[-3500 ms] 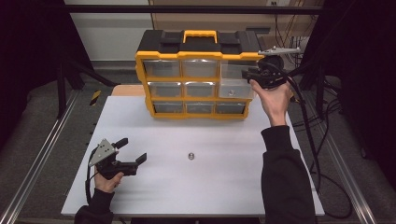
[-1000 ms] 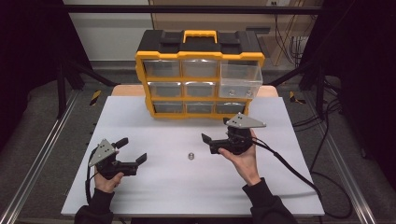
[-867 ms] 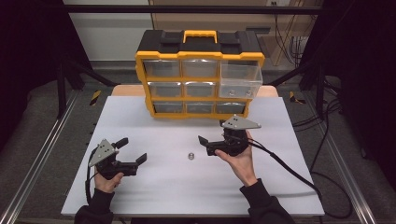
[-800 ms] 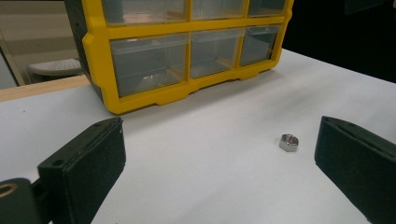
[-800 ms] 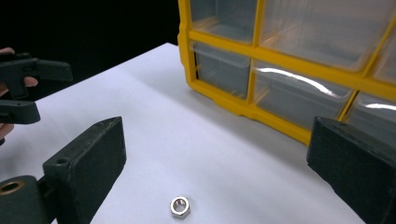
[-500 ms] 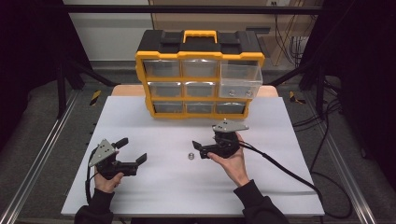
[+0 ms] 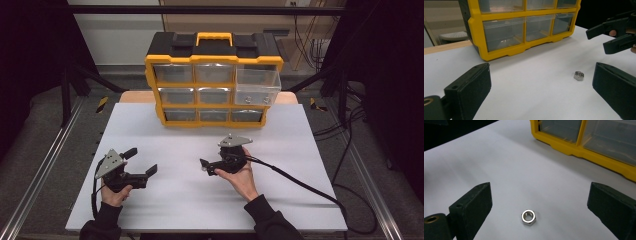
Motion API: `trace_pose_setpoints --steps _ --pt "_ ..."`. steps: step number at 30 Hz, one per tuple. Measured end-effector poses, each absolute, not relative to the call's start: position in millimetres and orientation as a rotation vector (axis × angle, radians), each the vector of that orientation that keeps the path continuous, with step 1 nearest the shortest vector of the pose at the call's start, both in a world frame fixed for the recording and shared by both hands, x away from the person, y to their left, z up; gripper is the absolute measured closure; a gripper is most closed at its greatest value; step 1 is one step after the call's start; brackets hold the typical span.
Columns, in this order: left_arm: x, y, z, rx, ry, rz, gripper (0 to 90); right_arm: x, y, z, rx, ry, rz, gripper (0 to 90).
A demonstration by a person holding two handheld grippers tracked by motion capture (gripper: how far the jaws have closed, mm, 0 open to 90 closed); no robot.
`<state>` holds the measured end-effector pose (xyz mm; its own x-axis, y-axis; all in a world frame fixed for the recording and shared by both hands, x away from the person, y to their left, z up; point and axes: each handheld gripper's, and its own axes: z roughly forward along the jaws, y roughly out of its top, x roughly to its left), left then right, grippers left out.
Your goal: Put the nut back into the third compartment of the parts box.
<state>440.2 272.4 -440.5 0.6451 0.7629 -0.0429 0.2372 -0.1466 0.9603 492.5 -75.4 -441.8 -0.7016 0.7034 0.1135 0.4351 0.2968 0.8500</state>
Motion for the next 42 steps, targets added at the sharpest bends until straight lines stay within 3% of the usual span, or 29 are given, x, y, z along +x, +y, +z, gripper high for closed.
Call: trace_pose_setpoints --steps 15,32,42 --pt "440.3 272.4 -440.6 1.699 0.824 0.561 1.5 498.1 -62.8 -473.3 1.027 2.391 1.262 15.8" --pt "440.4 272.2 -440.7 1.701 0.823 0.561 1.6 505.5 -54.2 -488.6 0.992 2.493 1.209 58.4" --pt "440.5 272.0 -440.9 1.702 0.824 0.563 1.6 506.5 -54.3 -490.1 0.999 2.536 1.191 68.8"
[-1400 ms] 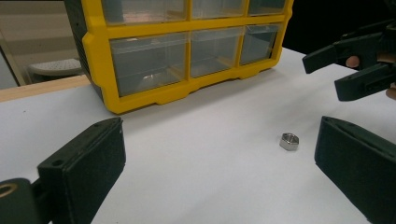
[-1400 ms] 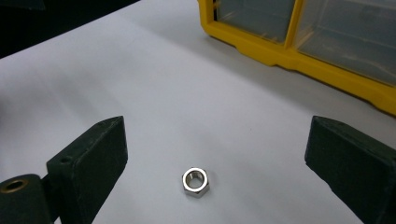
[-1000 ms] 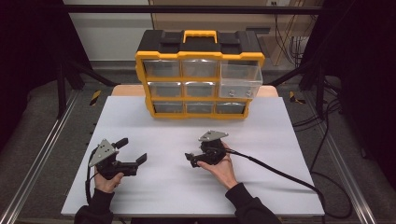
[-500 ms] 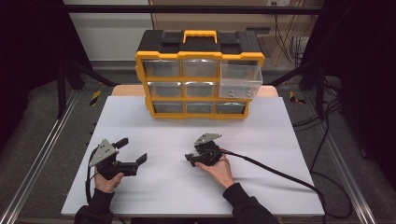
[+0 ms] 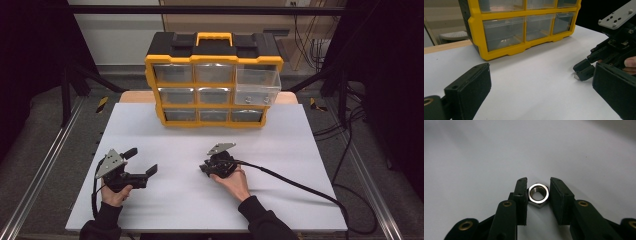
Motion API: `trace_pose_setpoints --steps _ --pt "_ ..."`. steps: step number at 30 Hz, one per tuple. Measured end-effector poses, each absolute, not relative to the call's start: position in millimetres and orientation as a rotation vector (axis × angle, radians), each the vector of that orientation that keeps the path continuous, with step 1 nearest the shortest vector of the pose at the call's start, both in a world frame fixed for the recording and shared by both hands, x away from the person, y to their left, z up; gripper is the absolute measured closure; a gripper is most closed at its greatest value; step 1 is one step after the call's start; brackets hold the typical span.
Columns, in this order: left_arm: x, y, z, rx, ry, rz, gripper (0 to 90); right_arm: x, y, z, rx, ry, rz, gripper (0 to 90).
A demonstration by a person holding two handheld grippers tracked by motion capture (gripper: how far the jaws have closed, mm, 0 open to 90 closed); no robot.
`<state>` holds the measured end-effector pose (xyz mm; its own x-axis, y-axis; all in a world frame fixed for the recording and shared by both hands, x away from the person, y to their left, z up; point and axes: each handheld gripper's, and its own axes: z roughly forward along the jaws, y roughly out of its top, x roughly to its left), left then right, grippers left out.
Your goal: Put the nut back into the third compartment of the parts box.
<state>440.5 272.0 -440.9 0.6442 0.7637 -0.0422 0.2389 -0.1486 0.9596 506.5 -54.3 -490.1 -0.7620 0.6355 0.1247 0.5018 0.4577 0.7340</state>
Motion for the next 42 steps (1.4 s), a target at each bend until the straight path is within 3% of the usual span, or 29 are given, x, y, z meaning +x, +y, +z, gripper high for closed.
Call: trace_pose_setpoints --steps 15,42 --pt "440.5 272.0 -440.8 1.702 0.825 0.564 1.7 506.6 -57.4 -481.7 1.011 2.551 1.210 70.2" --pt "440.2 271.8 -440.7 1.703 0.823 0.564 1.7 481.2 -103.3 -387.8 0.894 2.345 1.389 70.2"
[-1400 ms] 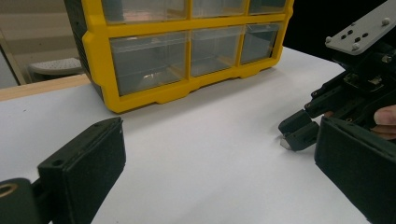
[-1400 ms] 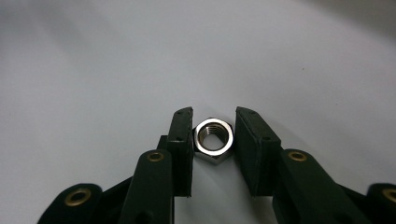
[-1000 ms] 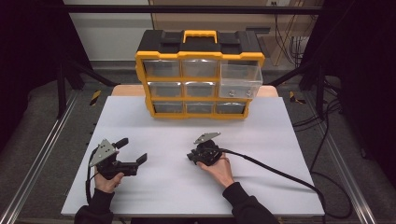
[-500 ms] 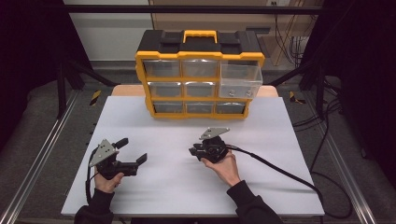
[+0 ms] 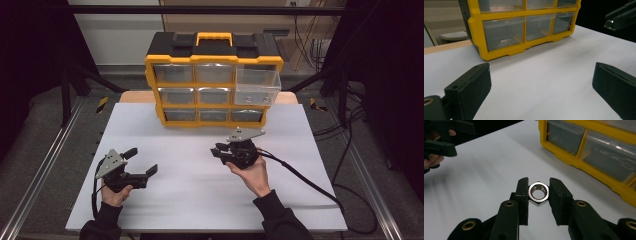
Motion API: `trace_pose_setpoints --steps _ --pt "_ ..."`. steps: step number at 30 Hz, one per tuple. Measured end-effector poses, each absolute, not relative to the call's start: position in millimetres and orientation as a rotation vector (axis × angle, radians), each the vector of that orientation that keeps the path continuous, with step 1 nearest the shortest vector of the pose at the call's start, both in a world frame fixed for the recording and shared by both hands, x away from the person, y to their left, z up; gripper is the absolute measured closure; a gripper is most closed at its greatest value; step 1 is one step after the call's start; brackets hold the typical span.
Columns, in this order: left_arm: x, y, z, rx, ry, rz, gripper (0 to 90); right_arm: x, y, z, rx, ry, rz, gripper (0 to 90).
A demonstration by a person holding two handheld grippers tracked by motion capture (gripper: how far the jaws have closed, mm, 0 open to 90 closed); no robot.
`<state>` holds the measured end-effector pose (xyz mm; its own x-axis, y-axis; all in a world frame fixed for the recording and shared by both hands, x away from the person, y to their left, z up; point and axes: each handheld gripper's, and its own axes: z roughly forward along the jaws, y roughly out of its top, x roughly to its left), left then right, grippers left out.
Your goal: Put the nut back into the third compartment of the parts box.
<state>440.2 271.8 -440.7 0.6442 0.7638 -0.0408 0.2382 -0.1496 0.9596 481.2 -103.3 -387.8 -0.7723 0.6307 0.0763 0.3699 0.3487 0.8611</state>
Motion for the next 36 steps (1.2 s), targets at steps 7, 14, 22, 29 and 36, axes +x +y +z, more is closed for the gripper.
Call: trace_pose_setpoints --steps 7,14,22,29,36 --pt "440.3 271.6 -440.8 1.705 0.822 0.564 1.6 476.6 -121.5 -363.4 0.893 2.273 1.426 70.2" --pt "440.3 271.4 -441.0 1.708 0.822 0.563 1.6 473.1 -137.1 -336.0 0.883 2.209 1.443 70.3" --pt "440.2 271.4 -441.0 1.706 0.823 0.562 1.6 469.9 -148.7 -303.6 0.862 2.143 1.468 70.3" --pt "440.4 271.4 -441.1 1.708 0.823 0.561 1.6 470.0 -157.6 -278.3 0.863 2.088 1.471 70.3" --pt "440.3 271.5 -441.1 1.709 0.823 0.562 1.6 473.8 -163.1 -256.8 0.871 2.035 1.483 70.3"
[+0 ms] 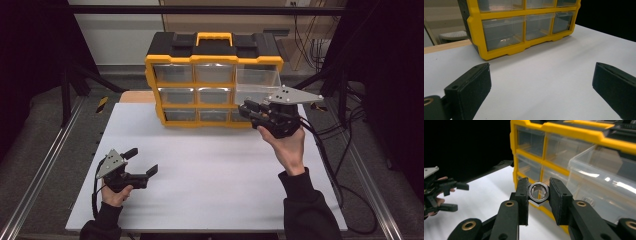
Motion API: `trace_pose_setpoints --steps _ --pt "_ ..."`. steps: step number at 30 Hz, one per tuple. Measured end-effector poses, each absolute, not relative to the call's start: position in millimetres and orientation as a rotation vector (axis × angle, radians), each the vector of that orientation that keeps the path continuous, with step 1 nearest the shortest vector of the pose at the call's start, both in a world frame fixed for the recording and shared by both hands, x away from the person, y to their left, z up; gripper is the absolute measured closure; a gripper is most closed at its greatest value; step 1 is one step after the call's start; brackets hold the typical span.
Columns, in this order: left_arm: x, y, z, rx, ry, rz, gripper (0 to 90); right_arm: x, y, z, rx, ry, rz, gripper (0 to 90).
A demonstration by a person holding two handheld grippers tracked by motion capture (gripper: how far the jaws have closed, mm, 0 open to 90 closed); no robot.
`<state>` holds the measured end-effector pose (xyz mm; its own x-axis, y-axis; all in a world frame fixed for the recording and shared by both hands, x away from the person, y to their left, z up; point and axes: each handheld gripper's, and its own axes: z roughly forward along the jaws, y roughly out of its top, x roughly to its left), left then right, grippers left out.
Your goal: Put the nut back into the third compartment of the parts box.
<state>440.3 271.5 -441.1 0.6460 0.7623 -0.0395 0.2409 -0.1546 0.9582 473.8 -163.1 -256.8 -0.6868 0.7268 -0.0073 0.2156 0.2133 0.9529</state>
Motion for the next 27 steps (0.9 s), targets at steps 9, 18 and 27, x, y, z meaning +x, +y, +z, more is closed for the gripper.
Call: trace_pose_setpoints --steps 9,18,27 --pt "440.3 271.6 -441.0 1.707 0.823 0.563 1.6 486.2 -168.2 -232.7 0.899 1.973 1.468 70.3" --pt "440.4 271.7 -441.0 1.704 0.823 0.561 1.6 508.0 -172.6 -219.1 0.957 1.924 1.434 70.3" --pt "440.5 271.9 -441.0 1.703 0.824 0.560 1.6 530.5 -175.4 -218.2 1.021 1.897 1.370 70.3"
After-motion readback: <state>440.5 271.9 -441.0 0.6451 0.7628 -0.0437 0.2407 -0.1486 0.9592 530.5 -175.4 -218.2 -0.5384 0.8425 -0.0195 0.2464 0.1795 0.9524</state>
